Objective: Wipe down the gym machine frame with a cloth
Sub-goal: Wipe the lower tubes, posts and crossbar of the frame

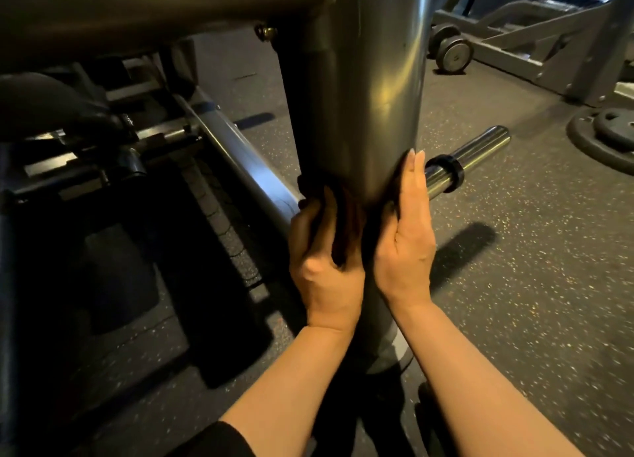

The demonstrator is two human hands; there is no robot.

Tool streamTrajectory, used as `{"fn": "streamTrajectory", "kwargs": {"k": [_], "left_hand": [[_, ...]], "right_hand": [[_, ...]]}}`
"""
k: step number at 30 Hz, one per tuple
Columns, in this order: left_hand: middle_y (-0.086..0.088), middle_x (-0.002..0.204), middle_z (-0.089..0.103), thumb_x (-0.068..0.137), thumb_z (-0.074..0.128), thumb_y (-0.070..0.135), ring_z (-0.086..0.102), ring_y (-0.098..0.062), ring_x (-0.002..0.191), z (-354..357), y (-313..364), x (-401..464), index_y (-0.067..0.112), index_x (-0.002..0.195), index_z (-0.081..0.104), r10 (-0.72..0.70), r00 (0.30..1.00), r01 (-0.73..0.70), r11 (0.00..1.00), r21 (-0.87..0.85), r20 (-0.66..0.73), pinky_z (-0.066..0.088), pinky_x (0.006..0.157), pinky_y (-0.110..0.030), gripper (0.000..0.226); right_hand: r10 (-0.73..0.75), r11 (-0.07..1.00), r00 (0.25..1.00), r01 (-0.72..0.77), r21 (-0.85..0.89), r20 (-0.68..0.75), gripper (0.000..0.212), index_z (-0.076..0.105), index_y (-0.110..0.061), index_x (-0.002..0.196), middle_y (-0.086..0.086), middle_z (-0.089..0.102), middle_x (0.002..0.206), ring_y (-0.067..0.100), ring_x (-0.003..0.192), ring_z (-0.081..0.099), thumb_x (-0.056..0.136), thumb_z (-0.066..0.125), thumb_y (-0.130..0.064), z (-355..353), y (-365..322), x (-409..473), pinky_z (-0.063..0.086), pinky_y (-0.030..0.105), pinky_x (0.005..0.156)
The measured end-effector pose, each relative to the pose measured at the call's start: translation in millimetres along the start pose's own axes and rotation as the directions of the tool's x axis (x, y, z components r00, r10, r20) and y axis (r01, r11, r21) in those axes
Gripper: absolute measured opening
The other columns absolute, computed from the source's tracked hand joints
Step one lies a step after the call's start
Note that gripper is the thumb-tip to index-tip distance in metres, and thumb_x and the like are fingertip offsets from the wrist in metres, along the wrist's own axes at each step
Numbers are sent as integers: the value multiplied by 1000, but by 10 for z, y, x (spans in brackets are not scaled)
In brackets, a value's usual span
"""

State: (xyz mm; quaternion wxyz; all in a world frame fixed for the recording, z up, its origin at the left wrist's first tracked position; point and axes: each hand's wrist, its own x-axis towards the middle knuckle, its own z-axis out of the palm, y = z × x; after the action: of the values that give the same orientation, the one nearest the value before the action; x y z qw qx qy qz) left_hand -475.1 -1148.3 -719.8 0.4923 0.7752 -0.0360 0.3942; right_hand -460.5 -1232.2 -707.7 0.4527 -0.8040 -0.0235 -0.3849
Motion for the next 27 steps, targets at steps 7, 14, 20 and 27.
{"fn": "streamTrajectory", "kwargs": {"k": [7, 14, 20, 27], "left_hand": [[-16, 109, 67, 81, 60, 14, 61, -27, 100, -248, -7, -241, 9, 114, 70, 125, 986, -130, 991, 40, 109, 44, 95, -24, 35], [-10, 109, 64, 75, 69, 4, 58, -31, 98, -149, 124, 265, 13, 106, 72, 325, 942, -332, 939, 95, 83, 46, 91, -34, 33], [9, 115, 49, 70, 69, 15, 50, -21, 102, -263, -433, -504, 30, 106, 62, 122, 794, -323, 915, 243, 596, 54, 73, -33, 40], [-12, 104, 61, 78, 68, 7, 60, -28, 98, -279, -257, -386, 12, 101, 67, -181, 977, 164, 975, 149, 112, 46, 84, -32, 23]], "right_hand": [[105, 971, 981, -136, 199, 160, 58, 26, -31, 145, -7, 22, 157, 0, 146, 17, 94, 40, -6, -197, 37, -21, 13, 23, 120], [261, 899, 944, -313, 307, 200, 56, 31, -46, 135, -7, 23, 159, -3, 145, 18, 91, 40, -13, -199, -47, -125, 13, 21, 120], [256, 909, 928, -327, 259, 272, 66, 26, -49, 138, -12, 19, 160, -5, 145, 14, 91, 40, -4, -274, -12, -194, 11, 25, 122], [256, 917, 911, -335, 218, 324, 75, 15, -48, 140, -11, 11, 162, -6, 145, 8, 94, 41, 6, -298, 32, -277, 8, 12, 117]]}}
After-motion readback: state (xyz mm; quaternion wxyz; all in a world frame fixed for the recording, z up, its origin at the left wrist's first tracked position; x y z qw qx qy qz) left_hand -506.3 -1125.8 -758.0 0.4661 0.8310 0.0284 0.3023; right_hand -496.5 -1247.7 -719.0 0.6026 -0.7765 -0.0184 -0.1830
